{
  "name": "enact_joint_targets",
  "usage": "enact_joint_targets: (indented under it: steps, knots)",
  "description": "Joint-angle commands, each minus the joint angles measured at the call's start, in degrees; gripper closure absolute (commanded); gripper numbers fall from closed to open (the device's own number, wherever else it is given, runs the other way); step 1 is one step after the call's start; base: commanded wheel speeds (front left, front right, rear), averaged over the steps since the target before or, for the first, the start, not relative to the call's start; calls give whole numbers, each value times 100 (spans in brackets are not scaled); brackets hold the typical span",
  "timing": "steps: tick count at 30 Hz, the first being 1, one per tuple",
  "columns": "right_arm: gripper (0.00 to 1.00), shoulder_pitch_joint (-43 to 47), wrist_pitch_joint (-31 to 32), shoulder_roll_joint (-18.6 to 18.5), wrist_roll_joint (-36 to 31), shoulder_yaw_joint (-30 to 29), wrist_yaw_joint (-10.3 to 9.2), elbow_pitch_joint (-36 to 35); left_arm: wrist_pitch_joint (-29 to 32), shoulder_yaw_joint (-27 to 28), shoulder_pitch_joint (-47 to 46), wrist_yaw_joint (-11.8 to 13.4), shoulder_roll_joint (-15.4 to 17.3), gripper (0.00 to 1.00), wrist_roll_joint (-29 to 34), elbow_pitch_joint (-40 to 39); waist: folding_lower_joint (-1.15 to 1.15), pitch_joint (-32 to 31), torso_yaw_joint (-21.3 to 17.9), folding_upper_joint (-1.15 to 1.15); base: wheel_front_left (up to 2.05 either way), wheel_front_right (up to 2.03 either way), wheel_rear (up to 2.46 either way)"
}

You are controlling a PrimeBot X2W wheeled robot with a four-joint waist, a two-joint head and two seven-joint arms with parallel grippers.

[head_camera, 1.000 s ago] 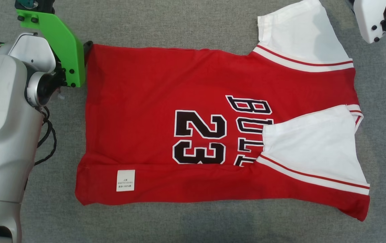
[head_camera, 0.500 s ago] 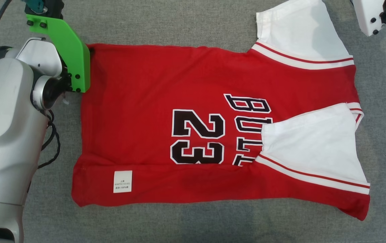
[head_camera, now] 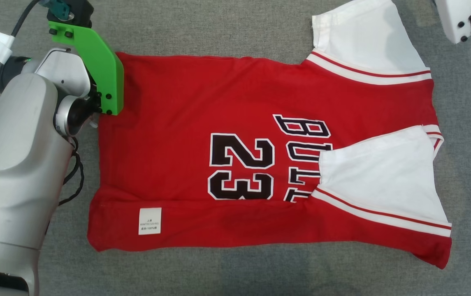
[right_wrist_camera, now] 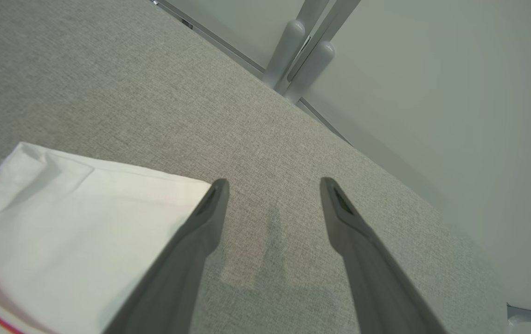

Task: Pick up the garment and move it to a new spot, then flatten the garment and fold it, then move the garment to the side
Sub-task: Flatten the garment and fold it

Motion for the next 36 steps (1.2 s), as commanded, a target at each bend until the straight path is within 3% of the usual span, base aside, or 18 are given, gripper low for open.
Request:
enact_joint_targets:
  steps: [1, 5, 10, 20, 29, 36]
  knots:
    - [0, -97, -100, -56, -86, -101, -10, 62, -26, -54, -11, -52, -70, 100, -31, 63, 0, -1, 25, 0, 0, 0, 0]
    - [0, -33, -210, 62, 24, -480, -10, 334, -89, -127, -45, -69, -149, 100, -20, 154, 0, -4, 70, 0, 0, 0, 0]
    - [0, -19, 407, 298, 167, -758, -9, 831, -177, -213, -45, -75, -343, 100, -62, 295, 0, 56, 172, 0, 0, 0, 0]
    - [0, 501, 608, 267, 282, -560, -10, 630, -302, -329, -154, -153, -438, 100, -105, 467, 0, 128, 297, 0, 0, 0, 0]
    - [0, 705, 185, 174, 138, -655, -10, 479, -368, -431, -216, -203, -512, 100, -146, 617, 0, 134, 369, 0, 0, 0, 0]
    - [0, 502, 559, 177, 245, -703, -9, 606, -351, -540, -332, -228, -559, 100, -171, 631, 0, 251, 582, 0, 0, 0, 0]
